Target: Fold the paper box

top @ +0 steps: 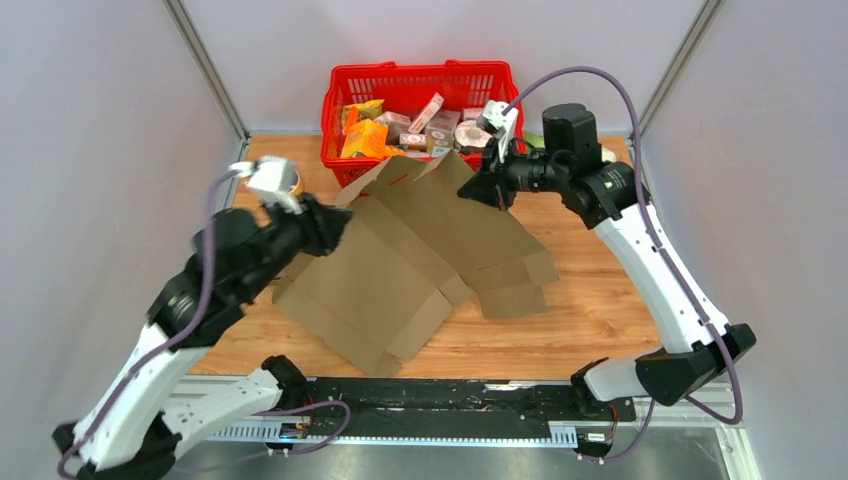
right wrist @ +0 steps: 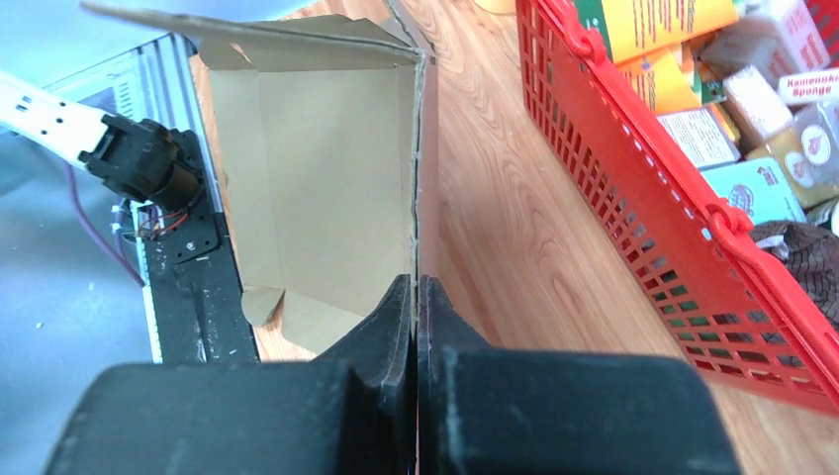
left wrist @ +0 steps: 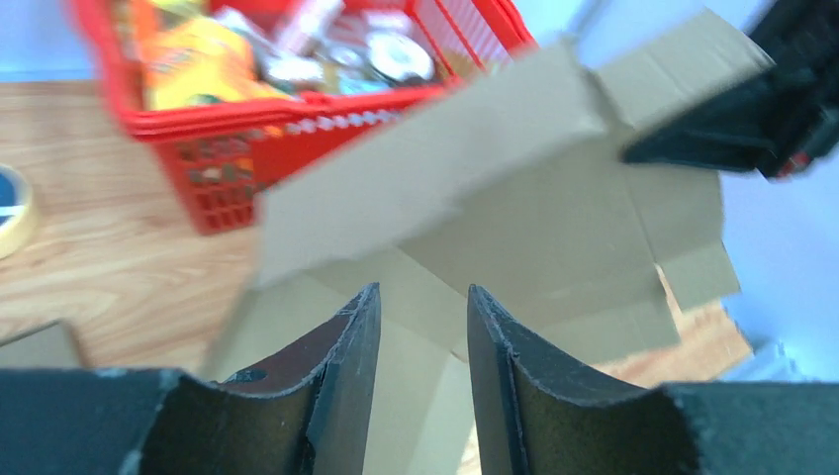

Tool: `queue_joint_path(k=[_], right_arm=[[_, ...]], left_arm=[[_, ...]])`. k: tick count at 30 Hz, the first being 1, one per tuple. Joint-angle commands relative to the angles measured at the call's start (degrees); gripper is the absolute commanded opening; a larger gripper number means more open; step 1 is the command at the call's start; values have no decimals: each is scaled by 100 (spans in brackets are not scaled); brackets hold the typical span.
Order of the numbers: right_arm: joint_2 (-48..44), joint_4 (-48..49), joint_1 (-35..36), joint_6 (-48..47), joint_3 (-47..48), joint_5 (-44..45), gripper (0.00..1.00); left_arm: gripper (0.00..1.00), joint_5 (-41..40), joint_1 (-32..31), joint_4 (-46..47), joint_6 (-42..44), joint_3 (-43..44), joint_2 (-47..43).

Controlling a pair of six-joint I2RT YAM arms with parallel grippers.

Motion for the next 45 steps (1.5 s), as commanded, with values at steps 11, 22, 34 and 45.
queue_joint_path(k=[11, 22, 34, 45], right_arm=[[-409, 500, -188, 418, 116, -892, 0], [-312, 570, -197, 507, 248, -866, 0], [-374, 931, -180, 823, -16, -1411, 0], [-304, -44, -83, -459, 45, 426, 0]], left_arm=[[0, 2329, 2865, -316, -881, -294, 470], [0, 3076, 2865, 273, -1302, -750, 726], [0, 3332, 2865, 1468, -1813, -1735, 1138], [39, 2937, 2865, 1013, -1207, -2357, -415]])
